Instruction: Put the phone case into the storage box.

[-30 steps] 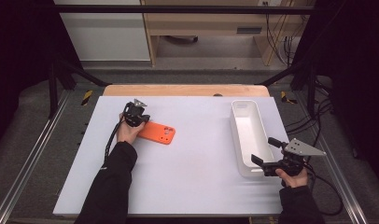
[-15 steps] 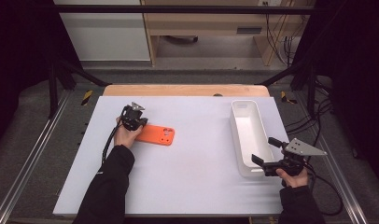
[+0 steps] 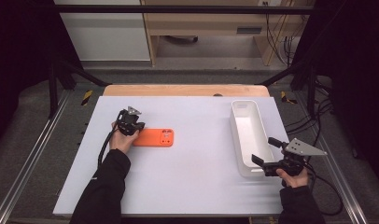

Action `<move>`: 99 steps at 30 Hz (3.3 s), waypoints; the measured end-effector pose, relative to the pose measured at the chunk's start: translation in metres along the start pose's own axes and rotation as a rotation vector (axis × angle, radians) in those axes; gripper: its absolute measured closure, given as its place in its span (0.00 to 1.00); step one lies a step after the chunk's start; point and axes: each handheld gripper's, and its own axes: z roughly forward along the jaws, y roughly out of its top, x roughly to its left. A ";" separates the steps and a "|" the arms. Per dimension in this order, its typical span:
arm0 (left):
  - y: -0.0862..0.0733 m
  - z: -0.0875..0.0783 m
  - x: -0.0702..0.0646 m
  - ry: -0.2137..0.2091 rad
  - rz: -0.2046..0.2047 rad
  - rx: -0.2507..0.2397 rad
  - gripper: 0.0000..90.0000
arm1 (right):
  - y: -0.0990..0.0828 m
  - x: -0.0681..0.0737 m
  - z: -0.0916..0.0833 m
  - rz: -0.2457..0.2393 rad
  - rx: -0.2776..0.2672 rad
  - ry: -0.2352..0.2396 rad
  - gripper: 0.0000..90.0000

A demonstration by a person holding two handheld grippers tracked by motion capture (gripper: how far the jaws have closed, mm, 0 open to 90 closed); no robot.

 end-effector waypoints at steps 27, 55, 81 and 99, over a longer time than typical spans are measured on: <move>-0.011 -0.010 -0.003 0.000 -0.031 0.002 1.00 | 0.001 0.000 -0.001 -0.001 -0.001 0.001 0.01; -0.028 -0.029 -0.016 -0.036 -0.017 0.023 1.00 | 0.002 0.000 -0.002 -0.003 -0.008 0.005 0.01; -0.045 -0.048 -0.035 -0.071 0.026 0.022 1.00 | 0.003 0.001 -0.002 -0.011 -0.011 0.009 0.01; -0.051 -0.055 -0.045 -0.089 0.051 0.022 1.00 | 0.003 0.002 -0.001 -0.012 -0.009 0.013 0.01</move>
